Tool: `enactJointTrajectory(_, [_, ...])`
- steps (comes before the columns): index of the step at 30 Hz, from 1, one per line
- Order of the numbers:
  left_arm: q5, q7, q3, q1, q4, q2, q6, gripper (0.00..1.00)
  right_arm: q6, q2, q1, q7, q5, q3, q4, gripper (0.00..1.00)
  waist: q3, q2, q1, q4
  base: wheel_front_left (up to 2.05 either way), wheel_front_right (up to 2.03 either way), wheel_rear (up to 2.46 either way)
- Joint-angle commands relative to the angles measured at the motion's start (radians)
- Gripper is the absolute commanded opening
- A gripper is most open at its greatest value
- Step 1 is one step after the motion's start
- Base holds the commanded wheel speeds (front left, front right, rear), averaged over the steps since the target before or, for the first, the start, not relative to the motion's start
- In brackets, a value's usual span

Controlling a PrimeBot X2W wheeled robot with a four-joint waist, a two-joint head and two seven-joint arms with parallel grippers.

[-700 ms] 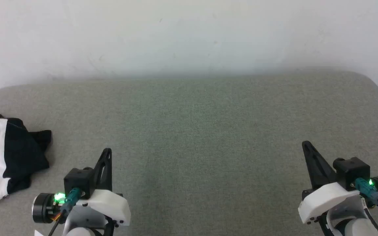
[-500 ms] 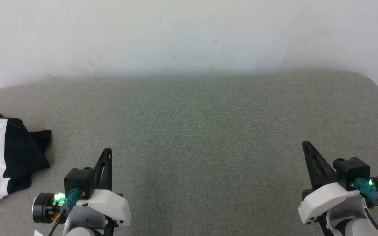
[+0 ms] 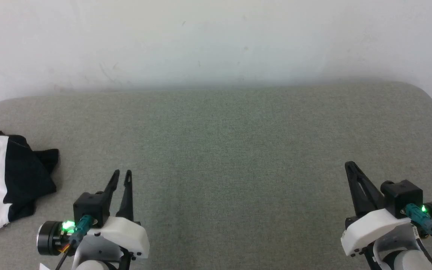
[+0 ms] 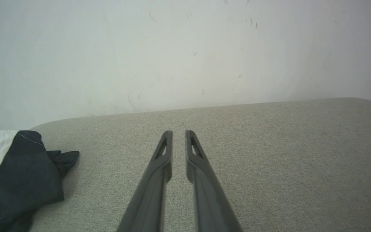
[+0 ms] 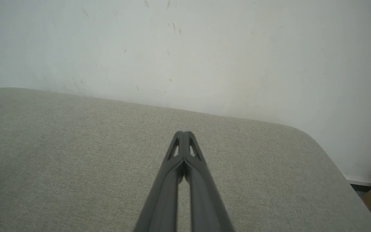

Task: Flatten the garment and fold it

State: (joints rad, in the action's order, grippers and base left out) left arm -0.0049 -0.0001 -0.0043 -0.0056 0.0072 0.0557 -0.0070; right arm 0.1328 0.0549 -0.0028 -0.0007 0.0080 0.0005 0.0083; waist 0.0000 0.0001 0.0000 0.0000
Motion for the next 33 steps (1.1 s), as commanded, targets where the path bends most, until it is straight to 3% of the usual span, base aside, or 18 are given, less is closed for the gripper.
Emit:
enactJointTrajectory(1, [0.0,0.0,-0.001,0.0,0.0,0.0,0.0,1.0,0.0,0.0,0.0,0.0,0.0,0.0,0.0,1.0,0.0,-0.0001,0.0,0.0,0.0,0.0,0.0])
enactJointTrajectory(16, [-0.024,-0.03,-0.018,-0.01,0.023,0.0,0.025,1.0,0.0,-0.001,-0.007,-0.016,0.009,-0.002,0.011,1.0,-0.001,-0.0001,0.0,0.024,0.0,0.0,0.0])
enactJointTrajectory(33, [-0.048,-0.063,-0.028,-0.008,0.035,0.01,0.057,1.0,-0.001,-0.001,-0.012,-0.039,0.013,0.008,0.03,1.0,-0.008,-0.0001,0.0,0.123,0.0,0.0,0.0])
